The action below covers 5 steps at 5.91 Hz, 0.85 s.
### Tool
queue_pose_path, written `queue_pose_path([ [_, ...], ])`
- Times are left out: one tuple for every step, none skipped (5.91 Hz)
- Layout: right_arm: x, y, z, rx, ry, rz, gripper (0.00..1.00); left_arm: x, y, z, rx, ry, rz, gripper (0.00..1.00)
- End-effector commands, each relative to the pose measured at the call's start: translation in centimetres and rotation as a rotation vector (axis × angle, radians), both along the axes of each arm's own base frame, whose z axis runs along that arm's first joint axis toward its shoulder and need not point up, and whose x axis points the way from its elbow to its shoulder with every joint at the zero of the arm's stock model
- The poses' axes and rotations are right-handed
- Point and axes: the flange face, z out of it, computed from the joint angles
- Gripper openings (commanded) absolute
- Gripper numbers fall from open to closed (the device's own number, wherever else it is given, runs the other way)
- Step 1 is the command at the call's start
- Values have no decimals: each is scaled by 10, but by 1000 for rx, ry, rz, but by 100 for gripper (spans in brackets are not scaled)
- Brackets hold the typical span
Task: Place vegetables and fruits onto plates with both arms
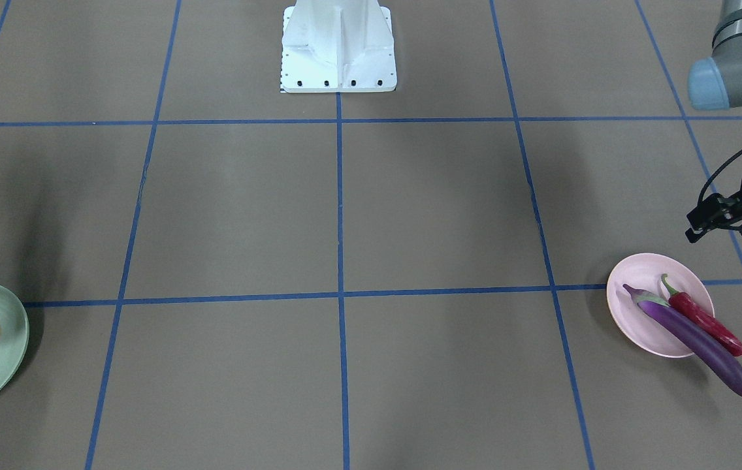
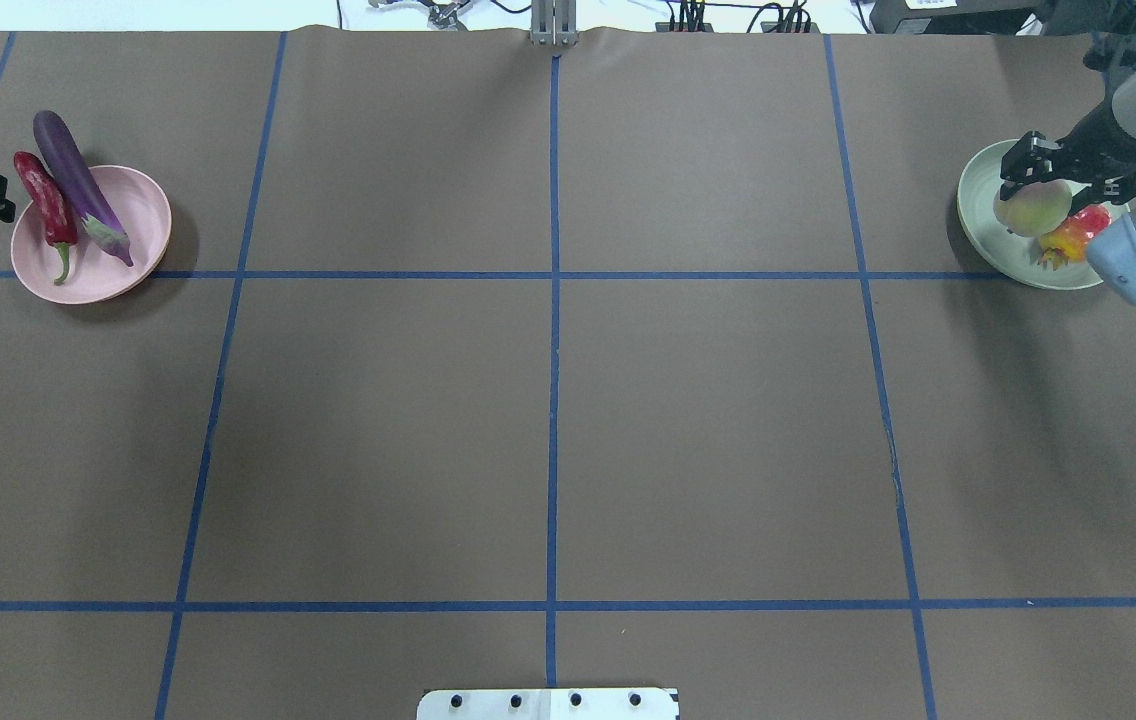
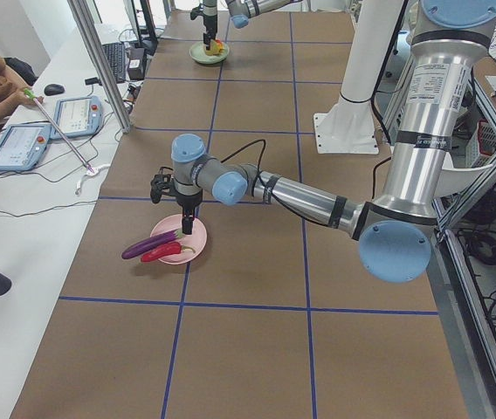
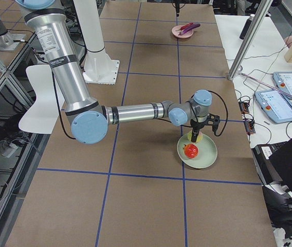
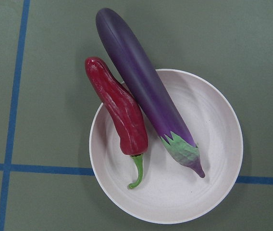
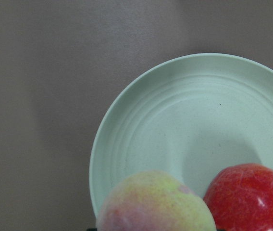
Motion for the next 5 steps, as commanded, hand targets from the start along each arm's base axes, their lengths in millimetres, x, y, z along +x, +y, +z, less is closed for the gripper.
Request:
queue_pose_path([
  [18, -5, 10, -11, 0, 13, 100, -8, 2, 3, -2, 0, -10, 100],
  [47, -11, 3, 13, -33, 10, 100, -12, 12, 14, -1, 4, 22, 100],
  [90, -11, 5, 47, -76, -6, 100, -32, 17, 27, 11, 8, 38, 100],
  [136, -9, 5, 68, -102, -1, 100, -58, 28, 42, 21, 27, 63, 100],
  [164, 5, 2, 88, -101, -35, 100, -80, 39, 62, 46, 17, 93, 100],
])
